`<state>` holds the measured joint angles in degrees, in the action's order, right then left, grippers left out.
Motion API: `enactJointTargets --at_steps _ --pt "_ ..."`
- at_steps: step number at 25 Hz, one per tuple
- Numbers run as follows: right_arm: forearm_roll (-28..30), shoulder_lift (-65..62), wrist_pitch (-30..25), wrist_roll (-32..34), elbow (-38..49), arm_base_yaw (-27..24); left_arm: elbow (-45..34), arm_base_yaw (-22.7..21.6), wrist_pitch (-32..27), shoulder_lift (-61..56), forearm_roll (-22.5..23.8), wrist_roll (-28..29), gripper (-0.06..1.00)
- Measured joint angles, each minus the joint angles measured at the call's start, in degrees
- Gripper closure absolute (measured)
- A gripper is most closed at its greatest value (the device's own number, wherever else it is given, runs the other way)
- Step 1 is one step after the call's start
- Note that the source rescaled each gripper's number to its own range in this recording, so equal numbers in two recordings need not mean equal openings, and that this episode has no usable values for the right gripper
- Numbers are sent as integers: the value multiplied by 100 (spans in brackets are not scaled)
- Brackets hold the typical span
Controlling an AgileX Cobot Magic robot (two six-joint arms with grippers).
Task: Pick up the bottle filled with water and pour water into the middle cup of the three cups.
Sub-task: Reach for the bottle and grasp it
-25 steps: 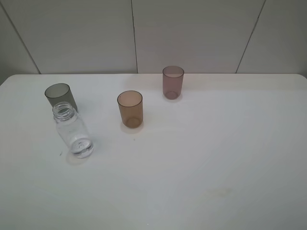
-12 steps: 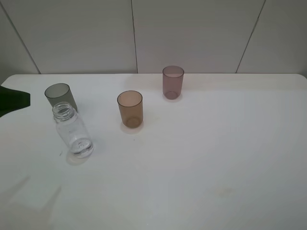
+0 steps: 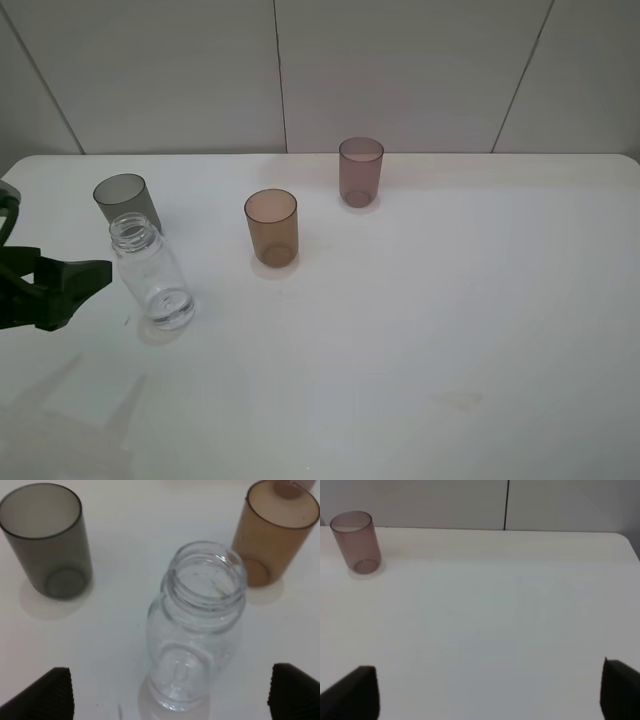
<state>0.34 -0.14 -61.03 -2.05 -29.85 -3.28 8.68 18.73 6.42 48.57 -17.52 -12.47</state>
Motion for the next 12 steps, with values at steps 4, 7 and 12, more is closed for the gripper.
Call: enactJointTargets --at_steps 4,7,12 --pt "0 0 0 0 0 0 -158 4 629 462 -6 0 -2" --pt "0 0 0 0 0 0 -177 32 933 956 114 53 -2" --pt "0 0 0 0 0 0 -231 32 1541 1906 472 499 -2"
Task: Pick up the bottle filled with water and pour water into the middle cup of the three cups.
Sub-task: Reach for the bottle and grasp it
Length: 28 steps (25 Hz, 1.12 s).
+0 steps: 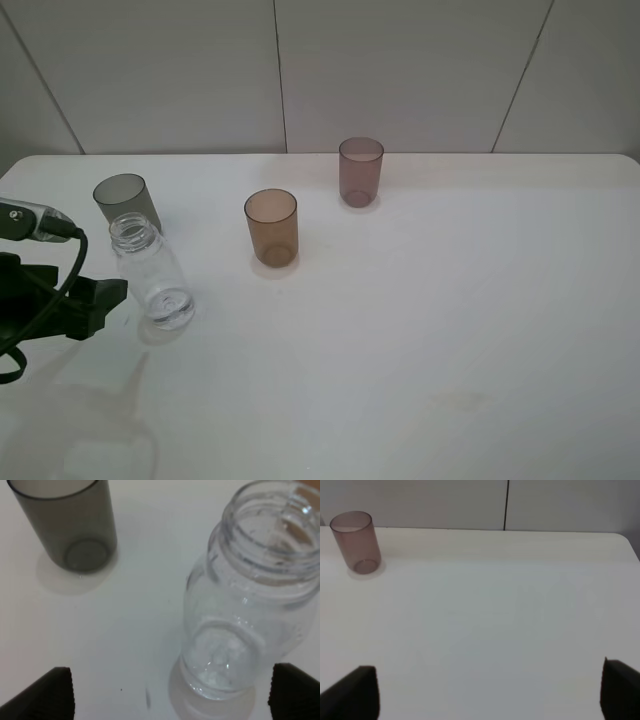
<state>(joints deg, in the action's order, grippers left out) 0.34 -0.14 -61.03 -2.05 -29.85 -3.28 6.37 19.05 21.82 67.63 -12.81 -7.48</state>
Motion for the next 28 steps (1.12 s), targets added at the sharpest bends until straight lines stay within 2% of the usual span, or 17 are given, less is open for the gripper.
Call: enactJointTargets --at_steps 3,5,8,11,17,21,28 --pt "0 0 0 0 0 0 -8 31 283 551 196 337 -2" --pt "0 0 0 0 0 0 -9 224 496 831 286 451 -2" --pt "0 0 0 0 0 0 -14 569 762 1163 340 425 -2" --pt "0 0 0 0 0 0 -14 769 1004 1301 287 165 -2" --pt "0 0 0 0 0 0 -60 807 1629 1308 -46 -191 -2" --pt "0 0 0 0 0 0 -203 807 2152 1308 -95 -220 -2" --pt "0 0 0 0 0 0 -215 807 2708 1308 -97 -232 -2"
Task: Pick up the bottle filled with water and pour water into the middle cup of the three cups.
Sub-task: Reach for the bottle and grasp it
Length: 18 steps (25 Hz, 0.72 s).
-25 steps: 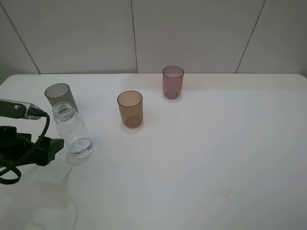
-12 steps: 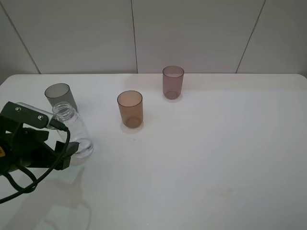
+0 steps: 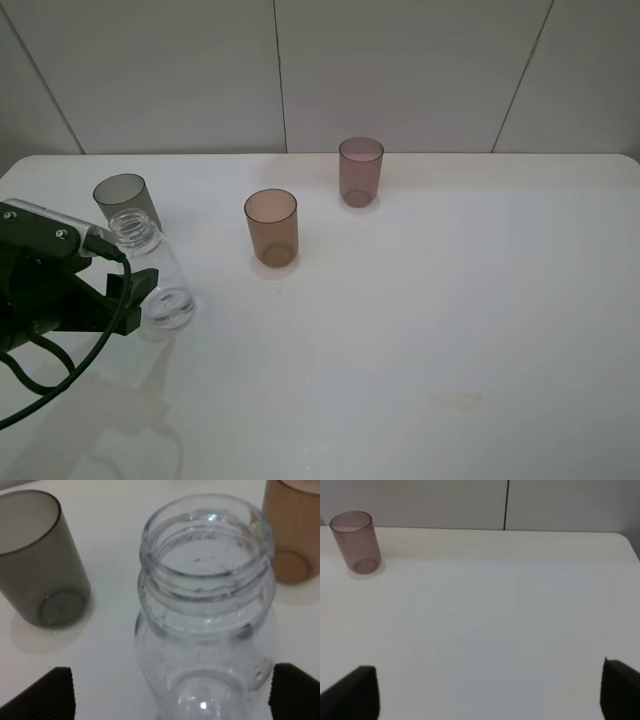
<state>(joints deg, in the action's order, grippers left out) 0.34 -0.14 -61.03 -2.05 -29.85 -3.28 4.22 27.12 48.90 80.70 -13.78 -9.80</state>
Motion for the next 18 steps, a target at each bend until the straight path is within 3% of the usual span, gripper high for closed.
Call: enactJointTargets --at_steps 3,18 --pt "0 0 0 0 0 0 0 0 281 0 0 0 -2" --pt "0 0 0 0 0 0 0 0 440 44 41 238 -2"
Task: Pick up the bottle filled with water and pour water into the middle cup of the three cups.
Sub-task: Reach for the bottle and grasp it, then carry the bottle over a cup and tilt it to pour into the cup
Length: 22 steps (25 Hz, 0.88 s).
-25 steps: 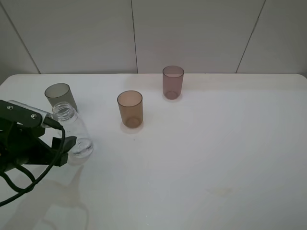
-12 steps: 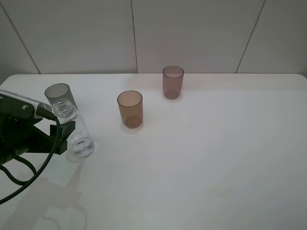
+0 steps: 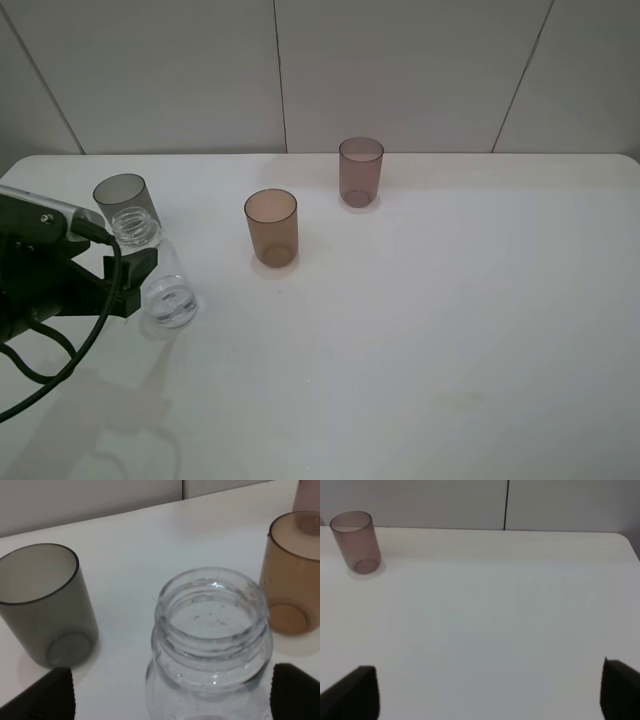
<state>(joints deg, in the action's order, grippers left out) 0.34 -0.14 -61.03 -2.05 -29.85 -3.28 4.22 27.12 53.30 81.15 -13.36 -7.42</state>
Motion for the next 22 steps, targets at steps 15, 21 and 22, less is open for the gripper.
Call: enactJointTargets --at_steps 15,21,22 --pt "0 0 0 0 0 0 5 296 1215 1476 213 568 -2" --pt "0 0 0 0 0 0 7 389 1254 1502 85 529 -2" --pt "0 0 0 0 0 0 7 394 1267 1502 60 522 -2"
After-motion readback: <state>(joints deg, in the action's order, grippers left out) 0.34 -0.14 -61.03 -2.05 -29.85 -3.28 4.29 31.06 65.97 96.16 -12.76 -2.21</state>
